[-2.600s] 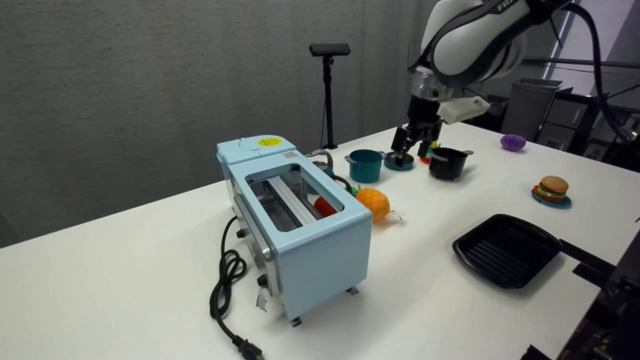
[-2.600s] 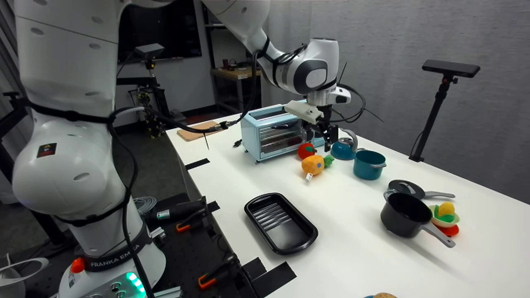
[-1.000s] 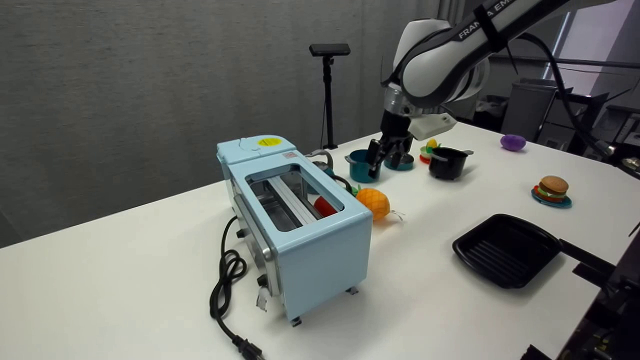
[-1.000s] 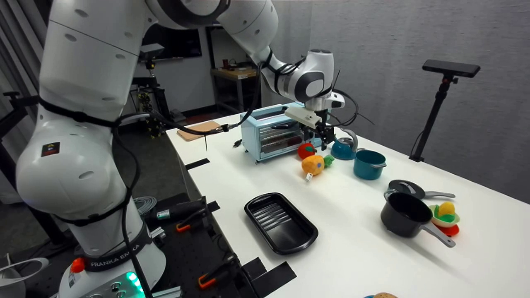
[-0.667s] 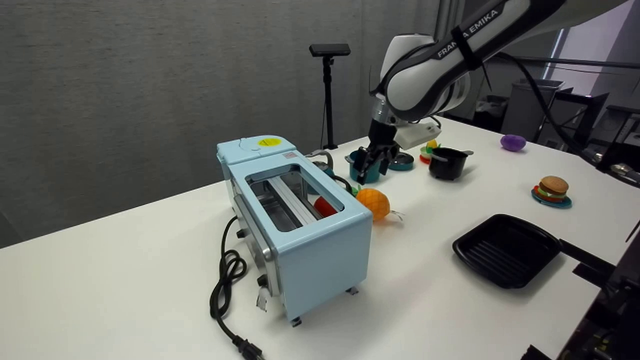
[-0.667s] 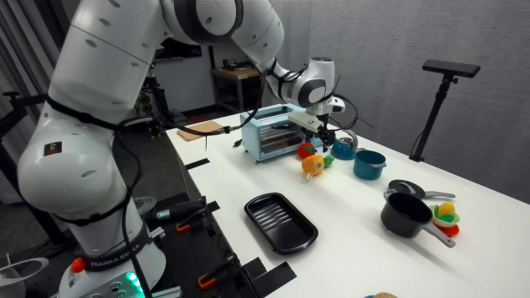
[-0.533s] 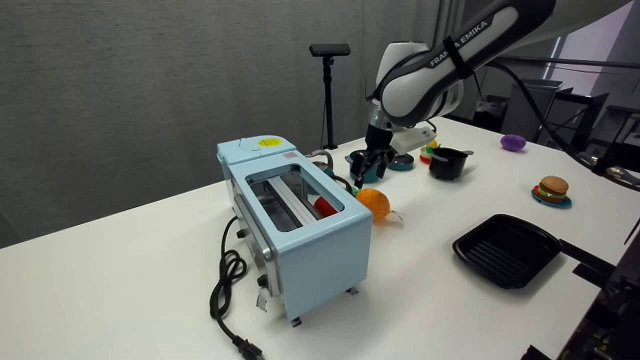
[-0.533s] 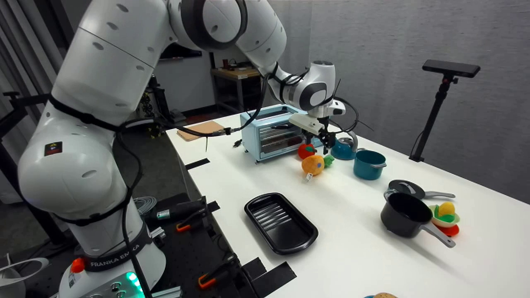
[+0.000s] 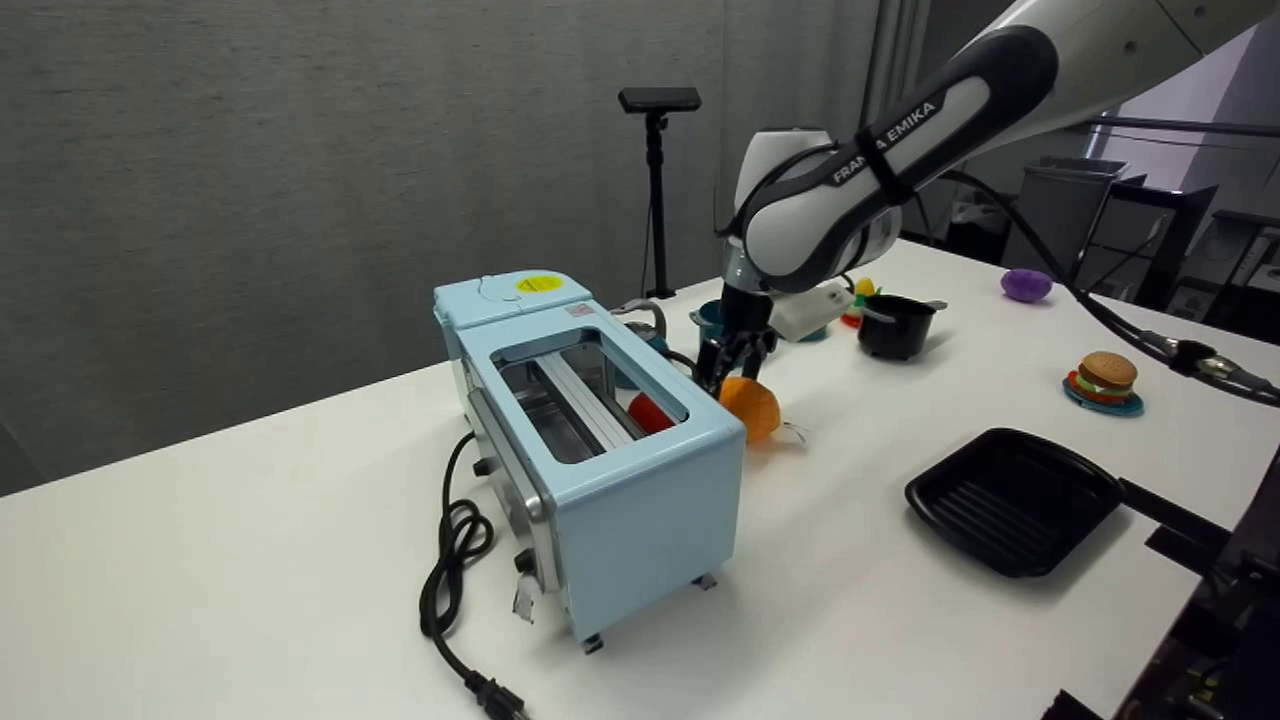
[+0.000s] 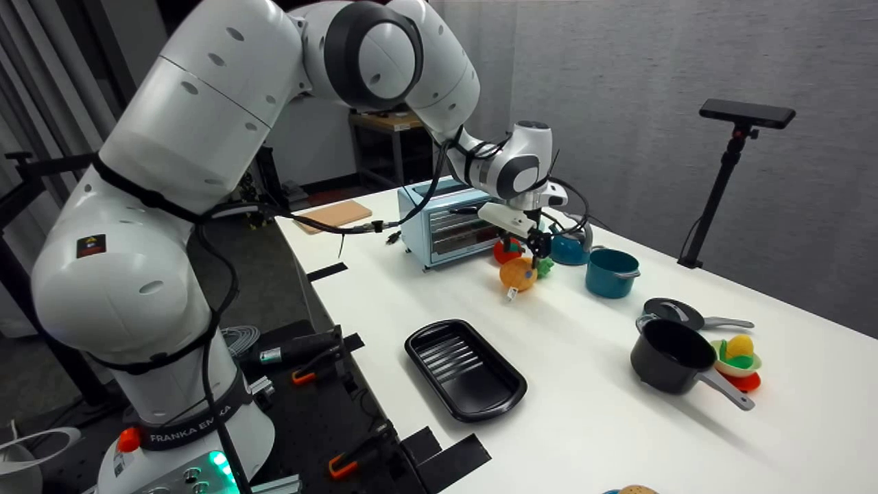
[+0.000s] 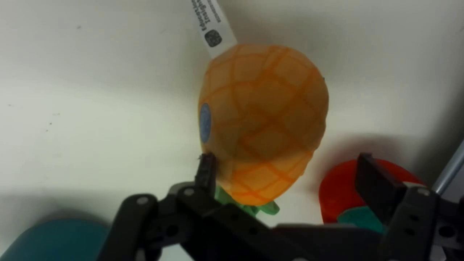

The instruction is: Pick the pineapple on the counter and put it in the blue pot

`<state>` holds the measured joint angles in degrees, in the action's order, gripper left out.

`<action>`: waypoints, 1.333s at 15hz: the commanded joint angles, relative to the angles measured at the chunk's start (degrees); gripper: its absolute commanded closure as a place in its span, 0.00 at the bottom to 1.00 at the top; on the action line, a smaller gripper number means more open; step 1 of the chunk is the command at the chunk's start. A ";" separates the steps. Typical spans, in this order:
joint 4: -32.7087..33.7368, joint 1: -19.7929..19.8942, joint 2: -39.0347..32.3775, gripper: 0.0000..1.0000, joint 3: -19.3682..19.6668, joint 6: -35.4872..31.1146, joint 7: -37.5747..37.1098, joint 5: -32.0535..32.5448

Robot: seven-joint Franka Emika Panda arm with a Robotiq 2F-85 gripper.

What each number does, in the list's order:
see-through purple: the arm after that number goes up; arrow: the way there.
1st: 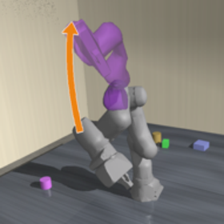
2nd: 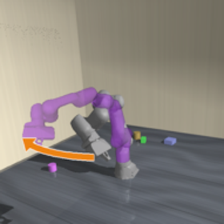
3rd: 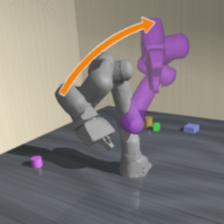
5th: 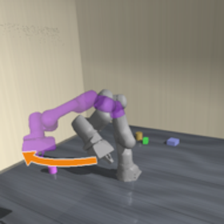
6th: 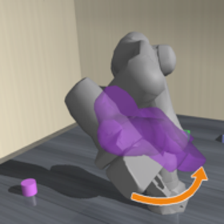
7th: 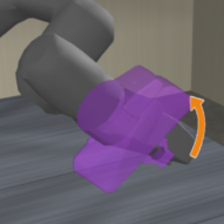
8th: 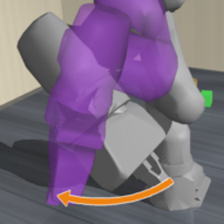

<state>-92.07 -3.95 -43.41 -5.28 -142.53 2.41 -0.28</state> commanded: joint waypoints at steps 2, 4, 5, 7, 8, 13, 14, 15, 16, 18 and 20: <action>2.14 -0.28 -1.05 0.32 0.14 3.97 2.05 0.67; 2.81 -0.23 -0.63 0.50 0.48 6.20 2.88 1.14; 3.40 -0.22 -0.52 0.58 0.69 7.65 3.22 1.40; 4.70 -0.32 -0.25 0.72 1.31 10.32 3.19 2.06; 5.26 -0.29 -0.15 0.81 1.46 11.02 3.12 2.20; 8.95 0.59 0.27 1.00 3.14 7.64 1.40 1.96; 10.66 0.87 -0.05 0.99 3.61 6.85 0.83 1.72; 12.35 1.14 -0.37 0.98 4.04 5.99 0.22 1.50; 14.88 1.48 -1.09 1.00 4.64 5.33 -0.60 1.35; 20.48 2.00 -3.07 0.98 5.90 4.78 -2.62 1.24; 26.12 2.25 -5.43 0.98 7.35 5.17 -4.99 1.60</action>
<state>-75.66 -2.13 -44.03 0.62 -137.73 1.00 1.22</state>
